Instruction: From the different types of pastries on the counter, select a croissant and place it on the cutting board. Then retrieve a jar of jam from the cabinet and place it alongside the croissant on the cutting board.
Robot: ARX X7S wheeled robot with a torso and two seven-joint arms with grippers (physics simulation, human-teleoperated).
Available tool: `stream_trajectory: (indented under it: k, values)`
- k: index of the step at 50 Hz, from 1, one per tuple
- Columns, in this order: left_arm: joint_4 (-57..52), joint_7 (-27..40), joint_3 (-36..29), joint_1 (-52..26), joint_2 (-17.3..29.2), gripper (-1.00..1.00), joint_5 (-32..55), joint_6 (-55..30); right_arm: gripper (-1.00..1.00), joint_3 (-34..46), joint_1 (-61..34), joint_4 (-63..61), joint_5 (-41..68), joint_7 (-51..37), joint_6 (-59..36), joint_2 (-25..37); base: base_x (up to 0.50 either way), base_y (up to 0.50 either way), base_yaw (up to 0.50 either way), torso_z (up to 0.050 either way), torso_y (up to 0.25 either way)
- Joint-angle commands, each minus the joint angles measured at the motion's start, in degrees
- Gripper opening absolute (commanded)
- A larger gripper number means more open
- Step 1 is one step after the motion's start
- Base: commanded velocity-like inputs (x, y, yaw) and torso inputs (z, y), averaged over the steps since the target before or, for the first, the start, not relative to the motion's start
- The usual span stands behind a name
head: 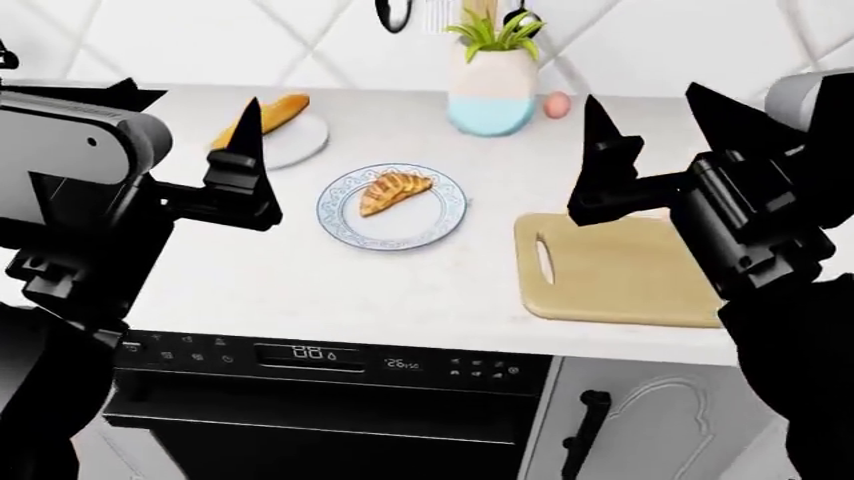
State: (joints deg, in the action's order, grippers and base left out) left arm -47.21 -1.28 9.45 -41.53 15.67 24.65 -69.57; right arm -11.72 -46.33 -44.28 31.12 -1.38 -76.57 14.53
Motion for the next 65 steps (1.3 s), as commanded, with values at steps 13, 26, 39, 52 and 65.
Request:
stream_trajectory:
  k: [13,26,39,52,65]
  values:
    - [0.9,0.0,0.2,-6.7,1.7,1.0,2.7,-5.6,1.0,-4.4,-8.2,-0.8,5.8,0.1,-10.0,2.0,0.43,-0.17,0.0,0.05,0.0]
    - [0.9,0.4,0.2,-11.6,2.3,1.0,5.4,-13.2,1.0,-5.9,-12.7,1.3,14.5,-4.4,-13.3,5.3,0.48,0.04,0.0,0.027,0.0]
    - [2.9,1.2,-0.4,-17.4,2.4,1.0,7.5,-18.5,1.0,-3.8,-15.3,5.4,26.1,-14.2,-12.8,10.3,0.29,0.02,0.0,0.0,0.0]
    - [4.4,4.7,0.0,-19.8,3.9,1.0,14.0,-19.9,1.0,-4.1,-15.6,6.9,30.9,-17.5,-11.6,13.4,0.18,0.01,0.0,0.0,0.0]
    - [5.0,7.9,-0.1,-20.0,5.3,1.0,18.6,-19.3,1.0,-3.8,-15.2,7.6,33.7,-19.7,-10.2,14.8,0.0,0.0,-0.1,0.0,0.0]
